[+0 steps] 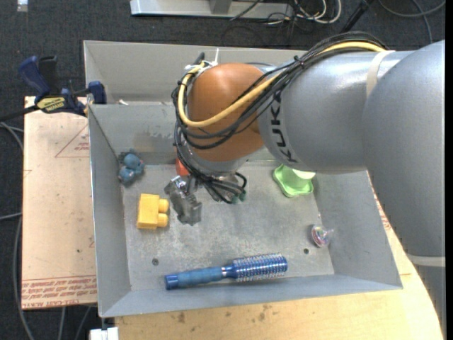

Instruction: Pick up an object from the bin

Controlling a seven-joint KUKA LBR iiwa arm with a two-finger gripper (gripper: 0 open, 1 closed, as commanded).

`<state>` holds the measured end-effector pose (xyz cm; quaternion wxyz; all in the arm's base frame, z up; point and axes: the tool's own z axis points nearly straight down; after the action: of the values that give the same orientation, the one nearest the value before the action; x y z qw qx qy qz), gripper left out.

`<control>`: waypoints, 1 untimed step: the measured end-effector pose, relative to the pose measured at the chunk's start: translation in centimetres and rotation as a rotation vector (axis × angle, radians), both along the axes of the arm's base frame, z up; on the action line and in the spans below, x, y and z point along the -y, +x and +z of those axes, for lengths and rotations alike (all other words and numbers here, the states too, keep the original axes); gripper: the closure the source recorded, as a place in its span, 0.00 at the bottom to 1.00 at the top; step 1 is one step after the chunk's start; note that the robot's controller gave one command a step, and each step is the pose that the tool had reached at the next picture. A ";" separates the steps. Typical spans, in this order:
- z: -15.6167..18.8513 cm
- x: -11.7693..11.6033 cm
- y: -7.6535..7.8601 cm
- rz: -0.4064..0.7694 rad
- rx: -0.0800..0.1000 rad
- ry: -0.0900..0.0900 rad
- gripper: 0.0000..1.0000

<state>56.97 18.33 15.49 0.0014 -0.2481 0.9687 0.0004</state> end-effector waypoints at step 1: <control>2.1 0.0 5.5 -0.172 0.004 0.003 1.00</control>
Offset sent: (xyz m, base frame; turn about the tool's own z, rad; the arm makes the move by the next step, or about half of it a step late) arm 0.0532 -0.0012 0.0203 0.1735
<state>62.47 18.33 17.62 0.0037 -0.1638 0.9865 0.0011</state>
